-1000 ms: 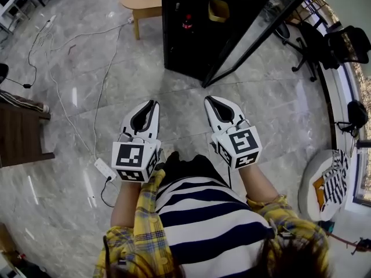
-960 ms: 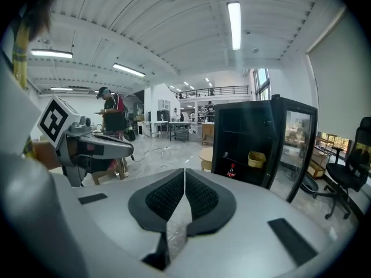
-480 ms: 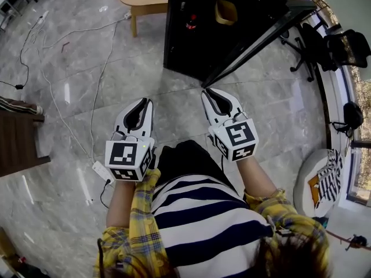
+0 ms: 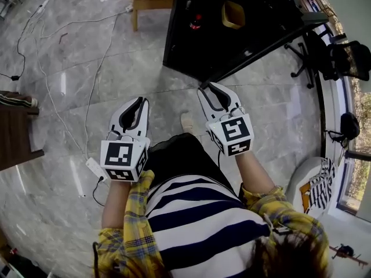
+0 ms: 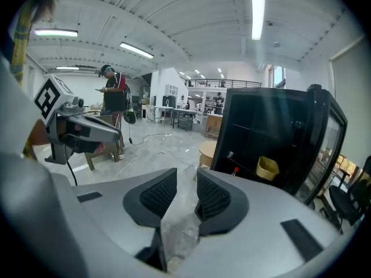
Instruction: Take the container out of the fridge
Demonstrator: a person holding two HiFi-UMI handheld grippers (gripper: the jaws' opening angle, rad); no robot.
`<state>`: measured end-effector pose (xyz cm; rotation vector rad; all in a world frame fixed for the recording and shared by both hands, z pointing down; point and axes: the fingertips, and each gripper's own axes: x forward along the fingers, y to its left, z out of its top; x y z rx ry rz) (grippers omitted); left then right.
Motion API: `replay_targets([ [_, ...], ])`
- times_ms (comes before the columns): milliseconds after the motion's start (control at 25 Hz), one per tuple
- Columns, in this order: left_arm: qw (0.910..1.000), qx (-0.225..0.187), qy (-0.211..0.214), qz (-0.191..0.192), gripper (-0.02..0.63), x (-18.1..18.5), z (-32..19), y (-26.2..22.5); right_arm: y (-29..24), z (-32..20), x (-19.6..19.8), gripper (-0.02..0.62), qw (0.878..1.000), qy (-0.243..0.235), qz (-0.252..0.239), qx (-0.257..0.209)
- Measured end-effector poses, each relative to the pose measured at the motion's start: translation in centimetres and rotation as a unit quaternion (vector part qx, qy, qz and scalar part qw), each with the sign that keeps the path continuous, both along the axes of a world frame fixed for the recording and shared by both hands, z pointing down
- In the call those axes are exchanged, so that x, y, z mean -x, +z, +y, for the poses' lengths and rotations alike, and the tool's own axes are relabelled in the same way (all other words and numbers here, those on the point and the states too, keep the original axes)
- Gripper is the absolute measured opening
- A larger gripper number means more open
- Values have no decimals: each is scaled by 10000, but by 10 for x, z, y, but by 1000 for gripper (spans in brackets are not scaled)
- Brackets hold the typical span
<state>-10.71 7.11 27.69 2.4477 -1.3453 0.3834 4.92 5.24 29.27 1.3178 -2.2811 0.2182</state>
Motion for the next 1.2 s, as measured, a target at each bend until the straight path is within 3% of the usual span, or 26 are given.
replay_targets([
  [240, 9993, 34, -374, 86, 35, -3, -31, 7, 10, -49, -13, 104, 9986, -295, 432, -28],
  [720, 9985, 309, -431, 111, 35, -46, -94, 47, 44, -146, -60, 121, 9938, -384, 1038, 61],
  [1200, 9972, 573, -433, 210, 35, -69, -139, 94, 81, -240, -111, 121, 9818, 256, 1882, -24],
])
